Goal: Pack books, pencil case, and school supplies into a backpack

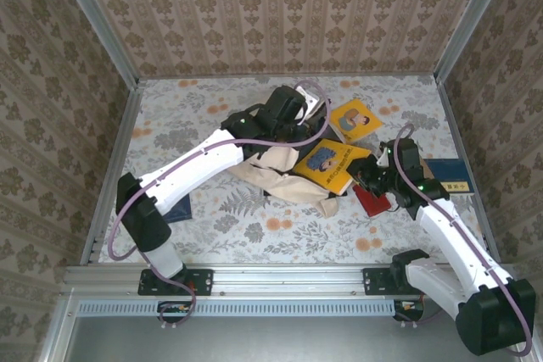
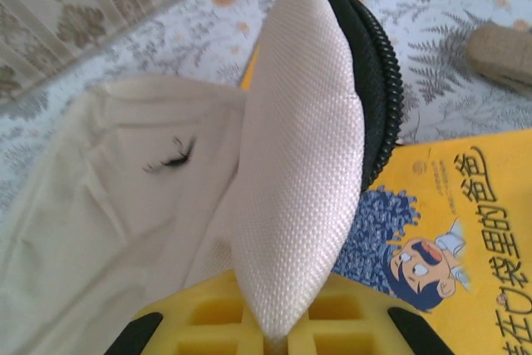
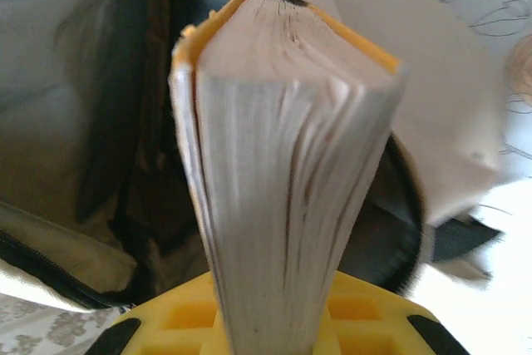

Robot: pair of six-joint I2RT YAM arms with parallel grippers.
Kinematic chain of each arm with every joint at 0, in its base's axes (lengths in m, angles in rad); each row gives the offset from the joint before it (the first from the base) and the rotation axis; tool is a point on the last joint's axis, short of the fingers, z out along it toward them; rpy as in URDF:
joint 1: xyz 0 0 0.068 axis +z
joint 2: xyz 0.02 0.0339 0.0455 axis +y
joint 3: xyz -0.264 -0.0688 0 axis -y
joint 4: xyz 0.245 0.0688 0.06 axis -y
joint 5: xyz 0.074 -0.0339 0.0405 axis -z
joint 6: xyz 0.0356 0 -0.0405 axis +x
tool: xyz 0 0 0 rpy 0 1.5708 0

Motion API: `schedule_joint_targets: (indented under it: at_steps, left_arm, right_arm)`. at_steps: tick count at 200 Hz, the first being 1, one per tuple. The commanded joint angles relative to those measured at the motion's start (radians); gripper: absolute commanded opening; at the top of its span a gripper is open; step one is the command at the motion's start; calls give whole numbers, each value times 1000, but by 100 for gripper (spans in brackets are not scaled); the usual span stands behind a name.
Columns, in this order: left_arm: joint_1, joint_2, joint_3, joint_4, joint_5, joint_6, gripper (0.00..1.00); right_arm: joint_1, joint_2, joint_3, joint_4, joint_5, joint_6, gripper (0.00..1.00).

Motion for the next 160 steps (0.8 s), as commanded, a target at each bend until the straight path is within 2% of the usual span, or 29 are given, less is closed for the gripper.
schedule_joint_targets:
  at_steps: [1, 39, 76, 102, 160]
  left_arm:
    - [-6, -26, -17, 99, -55, 47, 9]
    - [-4, -49, -38, 111, -66, 56, 9]
    - [20, -89, -71, 121, -84, 43, 9]
    - [83, -148, -113, 112, -24, 12, 10]
    - [277, -262, -231, 127, 113, -3, 10]
  right_arm:
    - [32, 0, 14, 246, 1, 97, 11]
    - [114, 119, 26, 384, 104, 148, 11]
    - [230, 343, 117, 583, 204, 157, 11]
    - [274, 524, 219, 722, 216, 209, 12]
    - [416, 865, 504, 796, 416, 247, 13]
